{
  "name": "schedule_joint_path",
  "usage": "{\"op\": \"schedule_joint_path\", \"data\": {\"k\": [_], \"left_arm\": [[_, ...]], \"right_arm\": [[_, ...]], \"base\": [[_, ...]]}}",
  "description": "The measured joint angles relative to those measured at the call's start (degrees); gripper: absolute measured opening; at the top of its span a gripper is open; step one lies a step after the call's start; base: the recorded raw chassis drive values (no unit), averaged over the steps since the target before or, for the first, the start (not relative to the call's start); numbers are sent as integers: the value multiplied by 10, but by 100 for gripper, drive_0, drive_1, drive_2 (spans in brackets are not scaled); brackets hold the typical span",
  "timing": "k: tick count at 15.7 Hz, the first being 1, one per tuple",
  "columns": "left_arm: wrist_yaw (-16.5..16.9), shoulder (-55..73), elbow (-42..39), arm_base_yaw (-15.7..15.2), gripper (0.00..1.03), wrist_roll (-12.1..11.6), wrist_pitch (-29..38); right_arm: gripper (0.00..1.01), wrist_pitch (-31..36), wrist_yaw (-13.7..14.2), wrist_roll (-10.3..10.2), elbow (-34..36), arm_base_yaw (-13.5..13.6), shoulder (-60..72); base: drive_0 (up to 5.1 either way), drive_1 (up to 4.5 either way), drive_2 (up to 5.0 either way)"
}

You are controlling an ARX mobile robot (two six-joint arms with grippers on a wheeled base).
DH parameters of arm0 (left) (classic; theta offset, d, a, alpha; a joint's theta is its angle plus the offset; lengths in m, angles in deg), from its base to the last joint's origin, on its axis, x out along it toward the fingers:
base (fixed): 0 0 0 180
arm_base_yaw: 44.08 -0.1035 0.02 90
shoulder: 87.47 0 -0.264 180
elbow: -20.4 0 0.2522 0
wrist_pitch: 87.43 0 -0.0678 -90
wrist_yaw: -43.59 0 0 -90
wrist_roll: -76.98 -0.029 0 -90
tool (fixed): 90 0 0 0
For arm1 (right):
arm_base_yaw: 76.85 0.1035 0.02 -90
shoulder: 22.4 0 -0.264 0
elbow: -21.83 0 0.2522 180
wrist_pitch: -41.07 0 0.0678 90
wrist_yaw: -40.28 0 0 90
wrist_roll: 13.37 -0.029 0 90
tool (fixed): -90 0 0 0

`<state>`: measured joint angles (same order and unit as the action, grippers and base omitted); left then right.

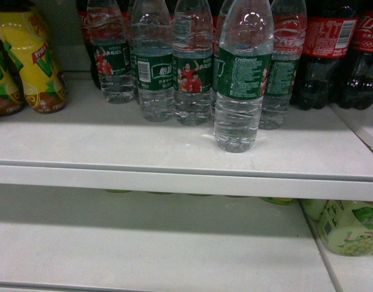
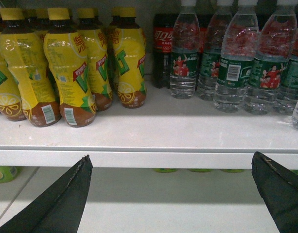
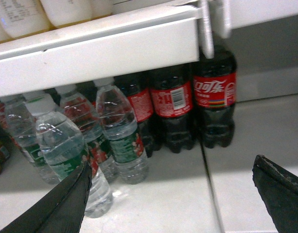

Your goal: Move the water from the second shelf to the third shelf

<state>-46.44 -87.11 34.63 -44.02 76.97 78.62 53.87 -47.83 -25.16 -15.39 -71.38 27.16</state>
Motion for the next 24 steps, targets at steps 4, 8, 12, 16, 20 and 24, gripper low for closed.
{"op": "schedule_joint_path", "data": {"k": [4, 8, 12, 16, 20, 24], "left_arm": [[0, 0, 0, 0, 98, 0, 0], [0, 0, 0, 0, 98, 0, 0], [0, 0, 0, 0, 98, 0, 0], [0, 0, 0, 0, 98, 0, 0], [0, 0, 0, 0, 98, 0, 0], [0, 0, 0, 0, 98, 0, 0]], "right_arm": [[98, 86, 32, 12, -19, 75, 151], [98, 136, 39, 28, -26, 137, 274], [98, 139, 32, 28, -75, 171, 323], [98, 143, 11, 28, -120, 183, 368], [98, 135, 5, 29, -167, 204, 401], [98, 123, 33, 29, -218, 208, 446]], "base": [[0, 0, 0], [0, 0, 0], [0, 0, 0], [0, 0, 0], [0, 0, 0], [0, 0, 0]]}}
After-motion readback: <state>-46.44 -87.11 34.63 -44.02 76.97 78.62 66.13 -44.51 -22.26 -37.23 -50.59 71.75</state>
